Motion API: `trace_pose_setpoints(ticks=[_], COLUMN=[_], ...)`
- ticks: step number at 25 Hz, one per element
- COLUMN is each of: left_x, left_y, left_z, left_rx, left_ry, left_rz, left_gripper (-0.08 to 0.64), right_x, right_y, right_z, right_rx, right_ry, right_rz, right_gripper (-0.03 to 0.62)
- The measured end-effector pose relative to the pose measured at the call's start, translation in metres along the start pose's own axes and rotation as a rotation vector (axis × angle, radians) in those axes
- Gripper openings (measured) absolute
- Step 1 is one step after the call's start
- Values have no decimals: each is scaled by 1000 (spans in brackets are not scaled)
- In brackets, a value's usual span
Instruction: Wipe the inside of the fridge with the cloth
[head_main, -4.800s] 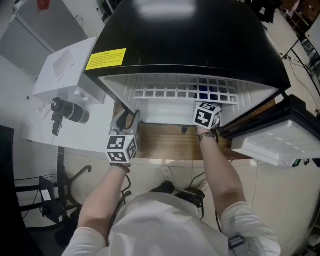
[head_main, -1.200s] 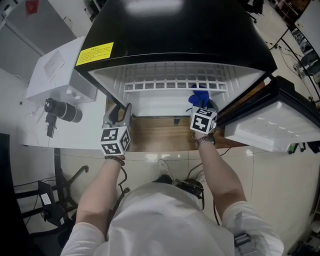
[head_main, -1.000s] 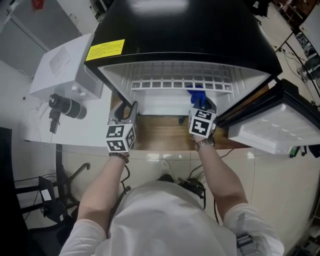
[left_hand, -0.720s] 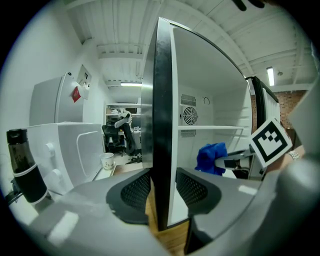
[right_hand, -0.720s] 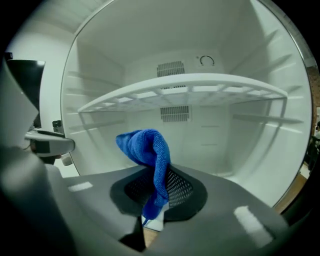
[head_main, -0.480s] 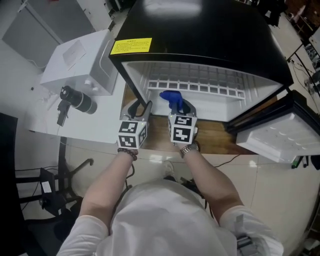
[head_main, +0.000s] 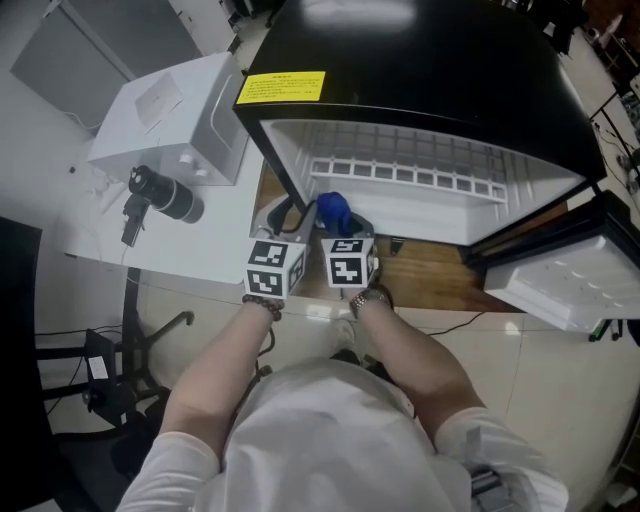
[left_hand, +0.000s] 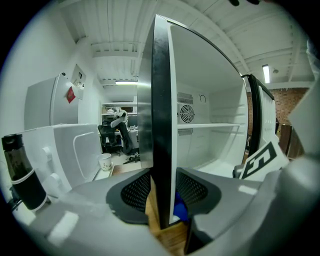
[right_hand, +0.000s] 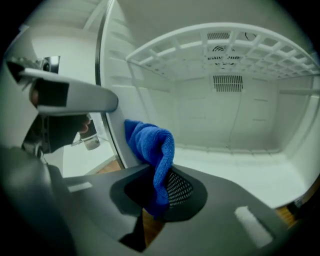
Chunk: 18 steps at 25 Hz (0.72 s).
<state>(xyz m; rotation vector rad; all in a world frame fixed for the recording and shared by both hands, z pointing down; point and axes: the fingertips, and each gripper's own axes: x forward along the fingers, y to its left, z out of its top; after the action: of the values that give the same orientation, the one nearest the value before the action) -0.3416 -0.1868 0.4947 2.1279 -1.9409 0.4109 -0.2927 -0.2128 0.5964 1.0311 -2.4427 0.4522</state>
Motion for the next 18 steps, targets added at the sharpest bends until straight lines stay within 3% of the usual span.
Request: trace_pose_setpoints(ticks=[8,18], left_x=[-1,-1], left_y=[1,1], left_z=[0,0], left_rx=[1,-6], left_ry=[-4,-8], left_rz=[2,13], left_gripper=[150,150], right_x=[2,-19], right_y=[-28,-77], right_z=[-16,-28], right_rx=[-29,12], right_ry=[38,48], right_rz=[-75,-153], right_gripper=[41,43])
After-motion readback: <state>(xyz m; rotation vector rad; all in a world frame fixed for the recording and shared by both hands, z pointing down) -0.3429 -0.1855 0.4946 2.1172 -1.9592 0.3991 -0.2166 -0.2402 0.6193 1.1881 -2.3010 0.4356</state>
